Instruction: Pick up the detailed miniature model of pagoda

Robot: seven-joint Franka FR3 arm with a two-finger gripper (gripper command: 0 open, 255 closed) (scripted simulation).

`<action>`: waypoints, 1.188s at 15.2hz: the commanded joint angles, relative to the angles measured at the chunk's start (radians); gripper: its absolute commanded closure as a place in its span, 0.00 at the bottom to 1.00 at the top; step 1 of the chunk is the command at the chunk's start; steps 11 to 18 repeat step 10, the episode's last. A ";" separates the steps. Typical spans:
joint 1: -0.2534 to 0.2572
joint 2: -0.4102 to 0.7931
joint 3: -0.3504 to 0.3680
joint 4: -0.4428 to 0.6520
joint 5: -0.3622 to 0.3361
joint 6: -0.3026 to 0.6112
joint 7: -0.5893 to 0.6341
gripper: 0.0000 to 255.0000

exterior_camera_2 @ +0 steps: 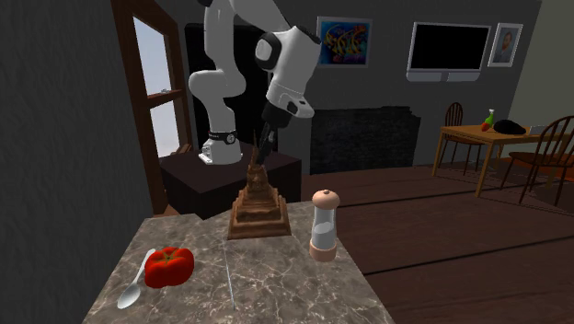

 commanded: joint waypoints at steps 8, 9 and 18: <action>0.005 -0.076 0.000 0.042 -0.010 -0.114 -0.011 1.00; 0.005 -0.077 0.000 0.043 -0.010 -0.116 -0.011 1.00; 0.005 -0.077 0.000 0.043 -0.010 -0.116 -0.011 1.00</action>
